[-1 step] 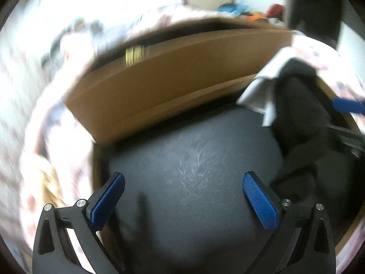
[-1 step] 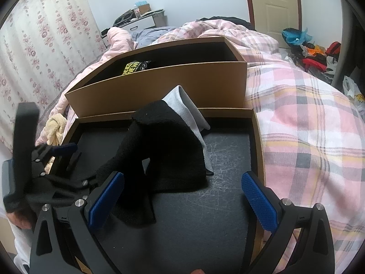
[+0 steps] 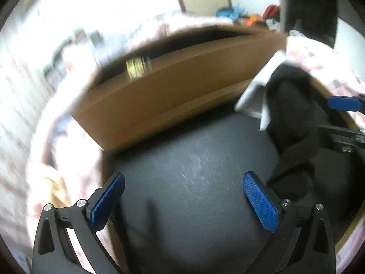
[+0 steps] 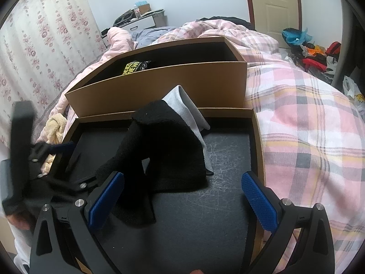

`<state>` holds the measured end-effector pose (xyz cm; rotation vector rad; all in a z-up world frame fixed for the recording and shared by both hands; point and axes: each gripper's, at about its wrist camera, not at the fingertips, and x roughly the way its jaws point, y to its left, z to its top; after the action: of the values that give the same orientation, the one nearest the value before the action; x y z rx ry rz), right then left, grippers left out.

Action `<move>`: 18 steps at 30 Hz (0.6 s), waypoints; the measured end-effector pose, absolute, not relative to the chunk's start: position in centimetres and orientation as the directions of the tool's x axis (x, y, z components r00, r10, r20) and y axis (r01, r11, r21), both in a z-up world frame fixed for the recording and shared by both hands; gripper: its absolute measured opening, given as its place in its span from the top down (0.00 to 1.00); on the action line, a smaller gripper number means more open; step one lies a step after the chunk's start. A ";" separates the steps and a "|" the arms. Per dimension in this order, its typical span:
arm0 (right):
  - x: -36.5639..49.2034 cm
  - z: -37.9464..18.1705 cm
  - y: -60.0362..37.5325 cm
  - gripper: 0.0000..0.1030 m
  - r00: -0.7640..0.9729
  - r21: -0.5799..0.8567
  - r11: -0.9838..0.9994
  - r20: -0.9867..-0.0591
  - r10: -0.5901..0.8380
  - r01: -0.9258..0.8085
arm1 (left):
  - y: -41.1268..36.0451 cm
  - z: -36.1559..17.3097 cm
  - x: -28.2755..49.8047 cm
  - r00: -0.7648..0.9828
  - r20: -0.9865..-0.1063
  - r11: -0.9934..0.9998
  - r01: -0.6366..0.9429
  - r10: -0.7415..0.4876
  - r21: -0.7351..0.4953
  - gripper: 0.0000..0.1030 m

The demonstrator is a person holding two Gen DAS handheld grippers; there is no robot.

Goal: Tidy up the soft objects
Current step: 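Move the left gripper over the back compartment toward the shoe-wipes pack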

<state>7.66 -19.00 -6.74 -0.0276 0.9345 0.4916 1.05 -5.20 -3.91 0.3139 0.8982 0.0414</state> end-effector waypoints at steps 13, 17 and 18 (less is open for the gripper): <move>7.7 -6.8 -19.0 0.01 0.492 0.191 0.889 -0.775 0.396 -0.415 | 5.6 6.4 11.4 0.692 -0.722 0.965 -0.185 -0.008 -0.188 0.00; 7.7 -6.8 -19.0 0.01 0.493 0.191 0.889 -0.774 0.397 -0.416 | 6.8 4.0 19.2 0.530 -0.847 0.962 -0.206 -0.041 -0.176 0.00; 7.8 -6.8 -19.1 0.01 0.492 0.191 0.889 -0.775 0.397 -0.416 | 6.4 3.6 20.2 0.517 -0.855 0.966 -0.201 -0.038 -0.165 0.00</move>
<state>7.77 -19.05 -6.80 -0.0224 0.9341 0.4928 20.15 6.41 3.60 -0.2564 1.0257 0.0993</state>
